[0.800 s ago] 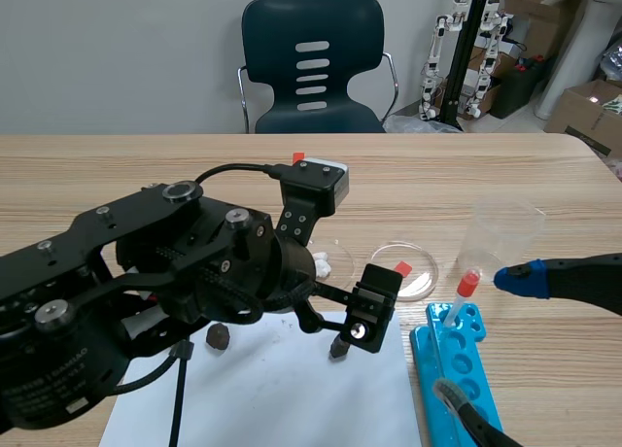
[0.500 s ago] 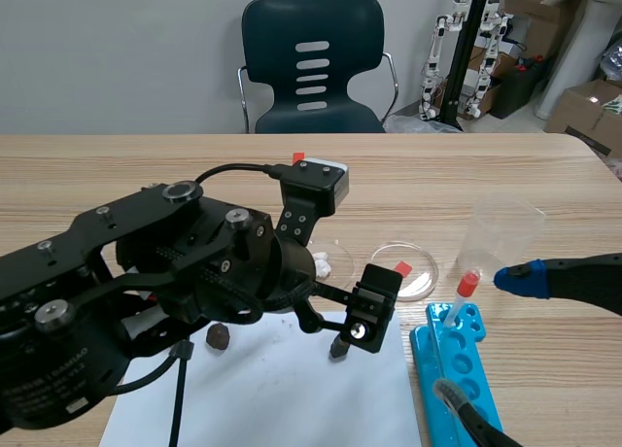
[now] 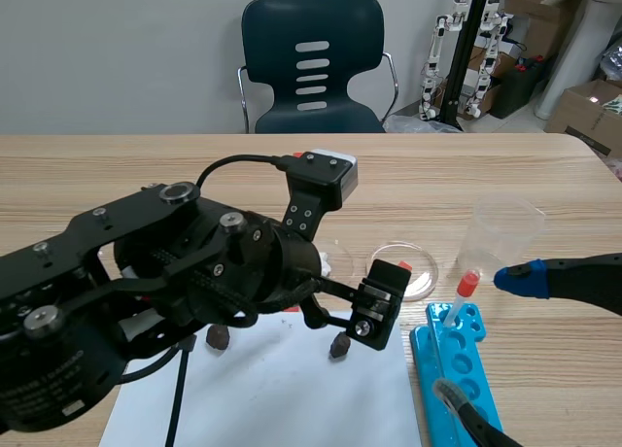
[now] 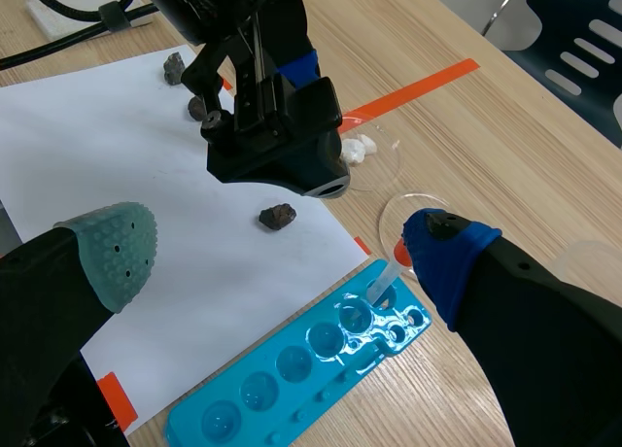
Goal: Return to the home posture
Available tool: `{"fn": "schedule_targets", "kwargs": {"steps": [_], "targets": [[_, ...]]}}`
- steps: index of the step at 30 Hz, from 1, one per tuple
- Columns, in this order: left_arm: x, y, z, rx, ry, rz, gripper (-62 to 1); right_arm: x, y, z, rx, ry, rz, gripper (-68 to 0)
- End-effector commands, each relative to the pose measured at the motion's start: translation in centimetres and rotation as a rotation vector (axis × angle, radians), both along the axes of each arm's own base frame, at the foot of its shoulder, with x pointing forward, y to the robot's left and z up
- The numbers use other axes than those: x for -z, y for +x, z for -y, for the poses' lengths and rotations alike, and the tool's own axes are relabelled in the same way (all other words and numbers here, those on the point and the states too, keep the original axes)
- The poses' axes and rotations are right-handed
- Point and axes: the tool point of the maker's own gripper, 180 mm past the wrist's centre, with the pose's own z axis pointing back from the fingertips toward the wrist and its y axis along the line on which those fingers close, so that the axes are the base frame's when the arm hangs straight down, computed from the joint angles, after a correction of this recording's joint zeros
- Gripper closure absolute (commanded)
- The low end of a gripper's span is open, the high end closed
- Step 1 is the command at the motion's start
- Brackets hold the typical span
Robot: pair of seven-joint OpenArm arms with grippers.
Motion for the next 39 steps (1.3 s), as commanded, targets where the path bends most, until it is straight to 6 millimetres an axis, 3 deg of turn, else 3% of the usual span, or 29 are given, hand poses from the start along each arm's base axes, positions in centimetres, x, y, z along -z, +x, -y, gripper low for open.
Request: {"fn": "schedule_targets", "kwargs": {"steps": [1, 8, 13, 17, 26, 33, 39], "targets": [[-1.1, 0.5, -0.4, -0.016, -0.033, 0.037, -62.3, -0.4, 0.1, -0.2, 0.001, 0.019, 0.009, -52.9], [-1.3, 0.6, -2.9, 0.001, -0.108, 0.061, -62.3, -0.4, 0.1, -0.1, 0.001, 0.019, 0.009, -52.9], [-1.3, 0.3, -6.4, -0.003, -0.144, 0.089, -62.3, -0.4, 0.1, -0.1, 0.001, 0.019, 0.009, -52.9], [-2.4, -0.5, -9.4, -0.033, -0.181, 0.144, -62.3, -0.4, 0.1, -0.1, 0.001, 0.019, 0.009, -52.9], [-5.9, -4.0, -14.3, -0.084, -0.136, 0.315, -62.3, -0.4, 0.1, -0.1, 0.001, 0.019, 0.009, -52.9], [-8.0, -7.1, -16.3, -0.118, -0.152, 0.387, -62.3, -0.4, 0.1, -0.1, 0.001, 0.019, 0.009, -52.9], [-8.3, -9.1, -18.0, -0.154, -0.118, 0.389, -62.3, -0.4, 0.1, -0.1, 0.001, 0.019, 0.009, -52.9]]}}
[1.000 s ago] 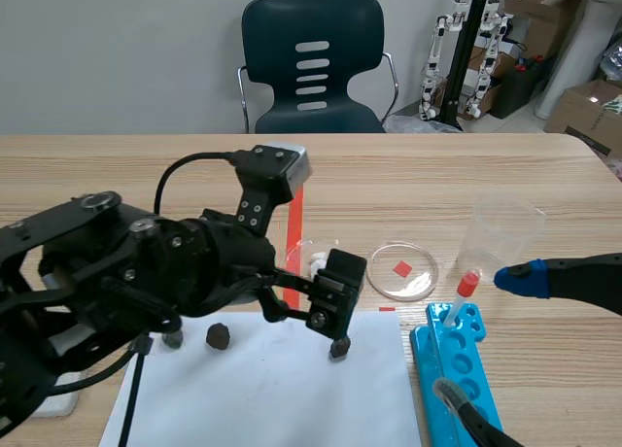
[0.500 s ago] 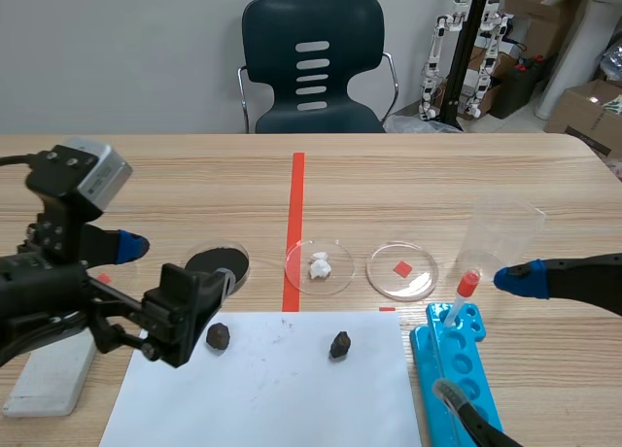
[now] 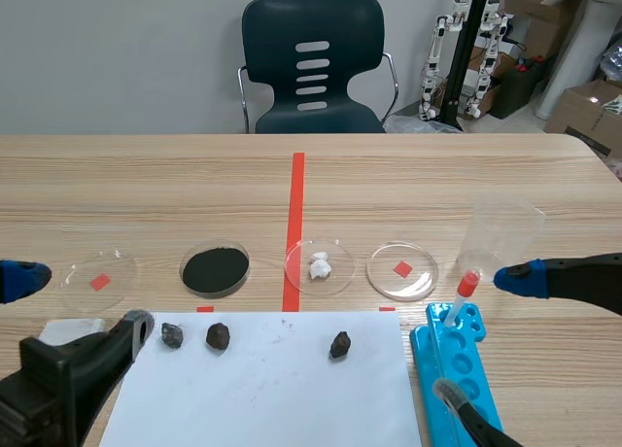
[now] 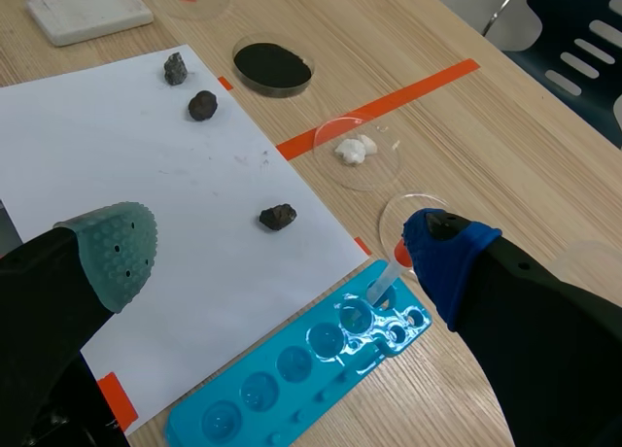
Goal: Return to the home posture
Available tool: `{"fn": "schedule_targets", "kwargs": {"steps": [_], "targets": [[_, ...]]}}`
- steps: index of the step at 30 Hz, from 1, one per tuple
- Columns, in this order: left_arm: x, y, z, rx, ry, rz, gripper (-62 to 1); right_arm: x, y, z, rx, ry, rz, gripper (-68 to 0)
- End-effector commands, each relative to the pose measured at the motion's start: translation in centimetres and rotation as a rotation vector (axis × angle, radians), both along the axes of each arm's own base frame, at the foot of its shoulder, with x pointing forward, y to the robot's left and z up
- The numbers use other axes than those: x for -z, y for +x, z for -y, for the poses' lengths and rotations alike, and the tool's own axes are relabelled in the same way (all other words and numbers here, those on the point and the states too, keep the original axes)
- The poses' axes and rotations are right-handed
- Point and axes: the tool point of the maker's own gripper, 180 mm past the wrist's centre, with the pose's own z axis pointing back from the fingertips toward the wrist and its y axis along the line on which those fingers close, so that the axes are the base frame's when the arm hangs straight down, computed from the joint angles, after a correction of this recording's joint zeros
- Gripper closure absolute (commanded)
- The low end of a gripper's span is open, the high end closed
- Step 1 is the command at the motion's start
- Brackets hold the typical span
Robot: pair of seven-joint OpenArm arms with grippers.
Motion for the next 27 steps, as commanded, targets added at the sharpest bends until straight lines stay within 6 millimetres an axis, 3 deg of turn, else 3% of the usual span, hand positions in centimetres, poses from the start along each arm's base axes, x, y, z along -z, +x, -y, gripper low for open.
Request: {"fn": "schedule_targets", "kwargs": {"steps": [1, 14, 27], "targets": [[-0.9, 0.0, -0.1, -0.013, -0.010, 0.031, -62.3, -0.4, 0.1, -0.1, 0.002, 0.019, 0.009, -52.9], [-2.2, -2.7, -2.3, -0.046, 0.036, 0.016, -62.3, -0.4, 0.1, -0.2, 0.002, 0.019, 0.009, -52.9], [-2.2, -2.6, -2.3, -0.043, 0.033, 0.017, -62.3, -0.4, 0.1, -0.2, 0.001, 0.019, 0.009, -52.9]]}}
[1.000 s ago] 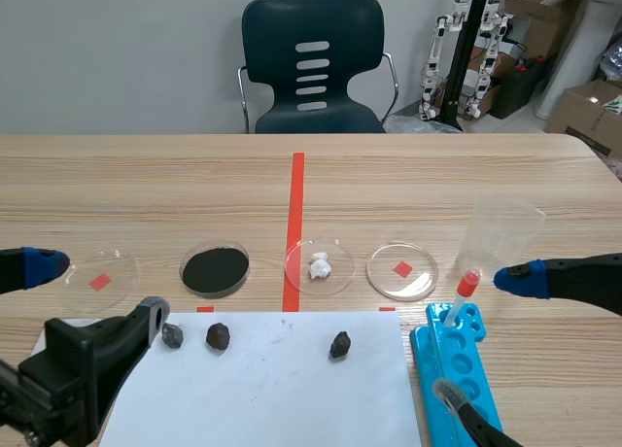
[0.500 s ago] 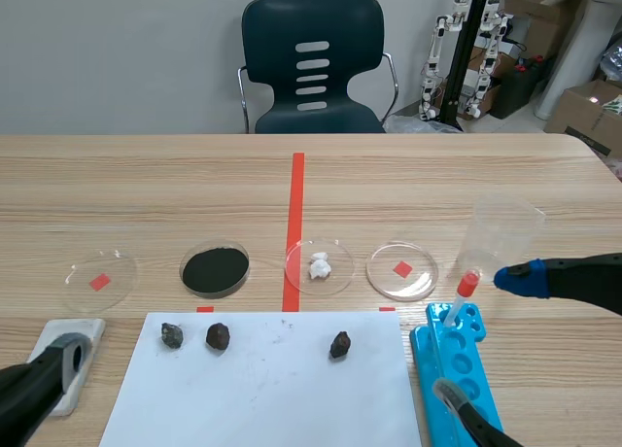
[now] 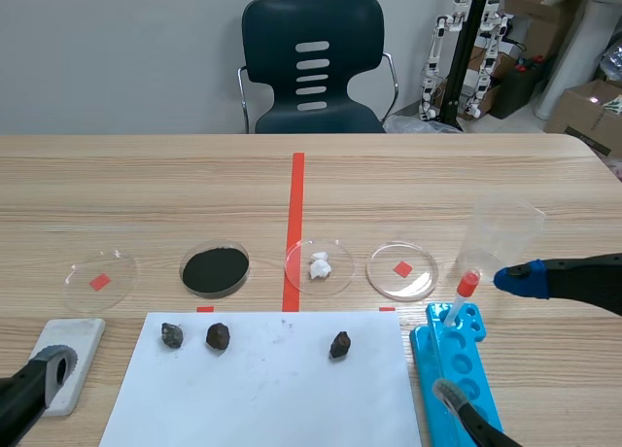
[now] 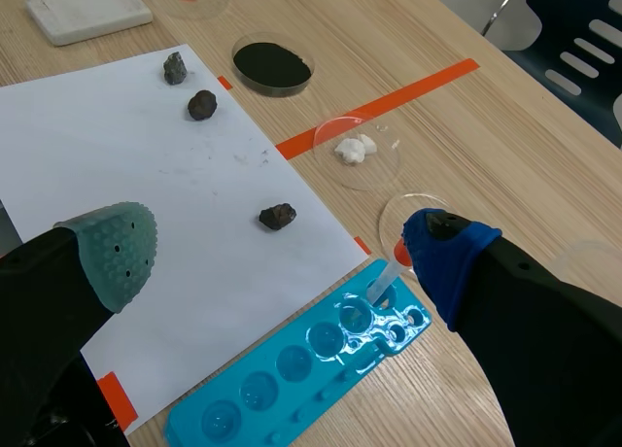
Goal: Return to the home posture
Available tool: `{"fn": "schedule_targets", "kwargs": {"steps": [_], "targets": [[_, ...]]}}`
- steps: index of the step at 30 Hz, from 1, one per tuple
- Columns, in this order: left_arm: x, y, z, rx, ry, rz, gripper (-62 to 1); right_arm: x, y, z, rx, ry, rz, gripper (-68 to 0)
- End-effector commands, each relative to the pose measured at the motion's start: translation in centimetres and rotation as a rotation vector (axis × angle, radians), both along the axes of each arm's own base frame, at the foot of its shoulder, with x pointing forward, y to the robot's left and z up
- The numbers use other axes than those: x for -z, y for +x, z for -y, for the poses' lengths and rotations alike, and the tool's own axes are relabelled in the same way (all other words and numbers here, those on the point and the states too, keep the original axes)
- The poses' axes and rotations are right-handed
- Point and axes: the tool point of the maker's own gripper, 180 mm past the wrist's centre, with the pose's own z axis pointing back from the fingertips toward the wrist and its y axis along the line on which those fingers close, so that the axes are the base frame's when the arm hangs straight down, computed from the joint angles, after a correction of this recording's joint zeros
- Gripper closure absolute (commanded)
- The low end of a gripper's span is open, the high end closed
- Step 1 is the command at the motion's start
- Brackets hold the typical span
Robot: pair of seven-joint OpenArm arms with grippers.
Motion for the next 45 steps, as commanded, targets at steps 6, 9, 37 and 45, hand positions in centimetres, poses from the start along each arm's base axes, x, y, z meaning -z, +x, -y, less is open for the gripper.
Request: {"fn": "schedule_targets", "kwargs": {"steps": [6, 9, 37, 45], "targets": [[-0.69, 0.27, 0.46, 0.003, -0.021, 0.026, -62.3, -0.44, 0.12, -0.15, 0.002, 0.019, 0.009, -52.9], [-0.69, 0.26, 0.46, 0.003, -0.021, 0.025, -62.3, -0.44, 0.12, -0.15, 0.002, 0.019, 0.009, -52.9], [-0.71, 0.09, 0.88, 0.026, -0.031, 0.022, -62.3, -0.43, 0.12, -0.15, 0.002, 0.019, 0.009, -52.9], [-0.71, 0.09, 0.88, 0.026, -0.031, 0.022, -62.3, -0.43, 0.12, -0.15, 0.002, 0.019, 0.009, -52.9]]}}
